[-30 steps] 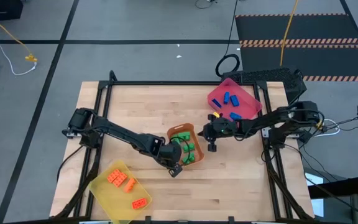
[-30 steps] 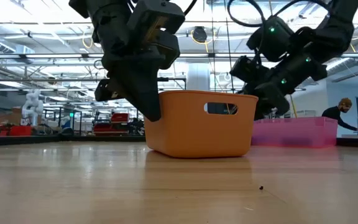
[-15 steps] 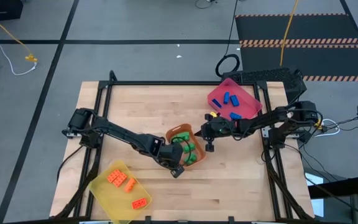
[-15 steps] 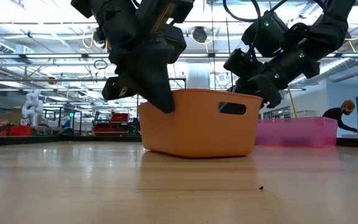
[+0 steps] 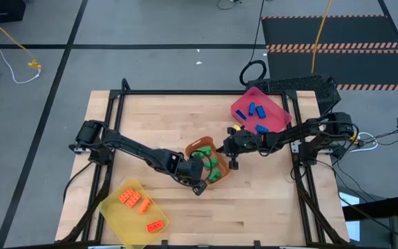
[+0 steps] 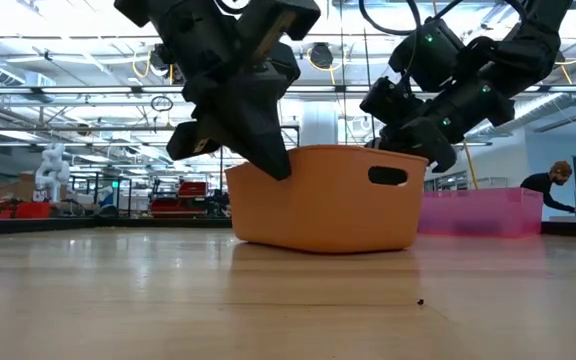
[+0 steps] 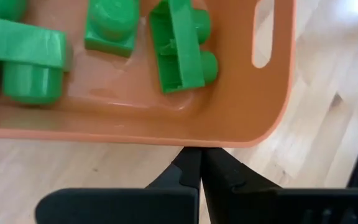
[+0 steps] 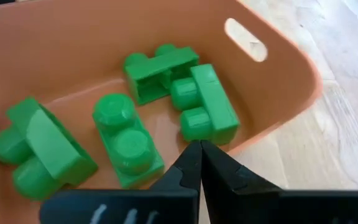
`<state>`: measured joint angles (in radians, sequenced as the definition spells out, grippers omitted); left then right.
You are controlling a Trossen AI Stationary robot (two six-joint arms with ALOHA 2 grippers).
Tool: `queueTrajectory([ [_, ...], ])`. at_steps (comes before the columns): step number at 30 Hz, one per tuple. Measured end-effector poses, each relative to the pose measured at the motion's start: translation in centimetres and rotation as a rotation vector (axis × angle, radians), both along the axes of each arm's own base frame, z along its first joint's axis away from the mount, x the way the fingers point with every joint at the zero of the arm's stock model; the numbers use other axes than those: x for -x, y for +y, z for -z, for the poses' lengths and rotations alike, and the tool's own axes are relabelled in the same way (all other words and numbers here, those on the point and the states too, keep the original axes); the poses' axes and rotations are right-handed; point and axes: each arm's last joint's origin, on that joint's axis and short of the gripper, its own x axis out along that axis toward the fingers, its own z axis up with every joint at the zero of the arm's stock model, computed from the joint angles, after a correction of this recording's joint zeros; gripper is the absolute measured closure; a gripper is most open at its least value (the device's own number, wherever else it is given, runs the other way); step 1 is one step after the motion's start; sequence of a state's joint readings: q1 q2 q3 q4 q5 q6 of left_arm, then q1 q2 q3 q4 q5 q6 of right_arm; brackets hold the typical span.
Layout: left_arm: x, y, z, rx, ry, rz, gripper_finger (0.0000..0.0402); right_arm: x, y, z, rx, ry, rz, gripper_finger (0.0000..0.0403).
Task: Sort & place blocks by color
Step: Adjust the orange bin on the table, then return to Home Position
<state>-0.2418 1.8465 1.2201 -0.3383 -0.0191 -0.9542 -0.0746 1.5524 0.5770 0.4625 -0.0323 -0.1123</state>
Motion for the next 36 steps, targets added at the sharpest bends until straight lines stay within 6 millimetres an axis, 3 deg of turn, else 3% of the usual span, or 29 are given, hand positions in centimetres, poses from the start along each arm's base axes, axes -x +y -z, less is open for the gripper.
queueTrajectory([
  [20, 0.4, 0.0, -0.5, 0.007, 0.018, -0.018, 0.0396, 0.1, -0.2, -0.3, 0.092, -0.012, -0.046, 0.0403],
  [28, 3.2, 1.1, -5.5, -0.111, -0.039, -0.029, 0.0396, 1.2, -0.1, -3.9, 0.094, -0.109, -0.037, 0.0403],
  [36, 5.5, 2.6, -10.6, -0.496, -0.221, -0.008, 0.0396, 4.9, 0.5, -7.4, 0.055, -0.091, -0.028, 0.0403],
])
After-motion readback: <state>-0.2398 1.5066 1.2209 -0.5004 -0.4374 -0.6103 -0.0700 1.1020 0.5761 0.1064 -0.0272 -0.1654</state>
